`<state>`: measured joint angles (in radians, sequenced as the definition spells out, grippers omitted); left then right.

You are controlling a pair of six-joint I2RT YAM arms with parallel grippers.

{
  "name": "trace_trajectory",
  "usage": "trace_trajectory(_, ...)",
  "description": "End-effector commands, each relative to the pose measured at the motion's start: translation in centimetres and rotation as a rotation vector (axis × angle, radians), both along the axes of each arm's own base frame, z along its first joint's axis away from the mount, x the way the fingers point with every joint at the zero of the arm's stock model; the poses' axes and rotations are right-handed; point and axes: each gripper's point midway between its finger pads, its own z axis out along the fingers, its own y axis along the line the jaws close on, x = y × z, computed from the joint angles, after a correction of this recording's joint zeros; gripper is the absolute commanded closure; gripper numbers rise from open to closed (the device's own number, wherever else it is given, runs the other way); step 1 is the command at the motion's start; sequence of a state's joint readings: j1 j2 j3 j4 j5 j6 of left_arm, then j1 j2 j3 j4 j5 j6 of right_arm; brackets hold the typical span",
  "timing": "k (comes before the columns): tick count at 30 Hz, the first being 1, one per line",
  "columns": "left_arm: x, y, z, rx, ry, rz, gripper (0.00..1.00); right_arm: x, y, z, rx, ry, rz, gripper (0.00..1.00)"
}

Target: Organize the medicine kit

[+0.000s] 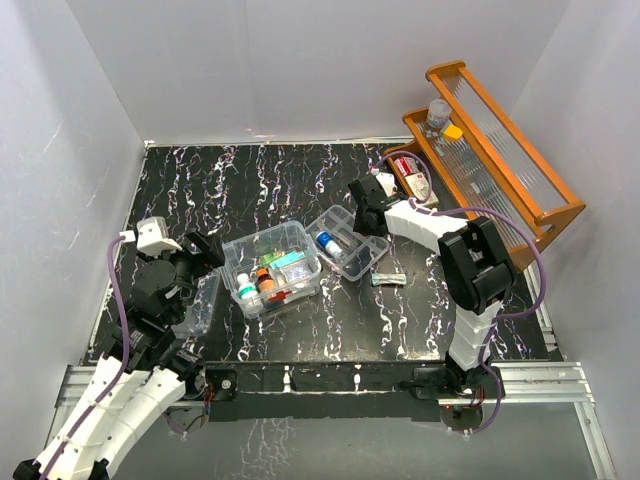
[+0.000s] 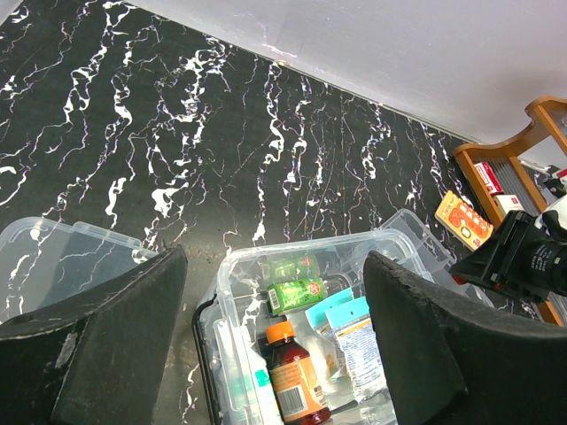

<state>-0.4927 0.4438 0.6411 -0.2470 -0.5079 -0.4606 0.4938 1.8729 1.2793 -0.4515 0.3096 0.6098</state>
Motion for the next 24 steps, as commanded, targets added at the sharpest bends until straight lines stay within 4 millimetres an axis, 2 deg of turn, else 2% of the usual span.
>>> trace_trajectory(1,0.1,-0.1,0.4,0.003,-0.011,-0.006,0.20,1.0,-0.1,0.7,-0.010,-0.028,-0.033,0.70)
trace_trajectory(8,0.1,-0.1,0.4,0.003,-0.009,-0.007,0.20,0.8,0.6,1.7,0.009,-0.024,-0.014,0.62)
trace_trajectory(18,0.1,-0.2,0.4,0.003,-0.009,-0.011,0.20,0.7,1.0,4.7,0.049,-0.066,-0.006,0.62)
trace_trajectory(21,0.1,-0.8,0.6,0.003,-0.019,-0.045,0.20,0.3,0.4,5.9,0.048,-0.092,-0.025,0.62)
trace_trajectory(24,0.2,-1.9,1.0,0.005,-0.034,-0.107,0.20,-0.6,-1.3,8.3,0.047,-0.163,-0.089,0.62)
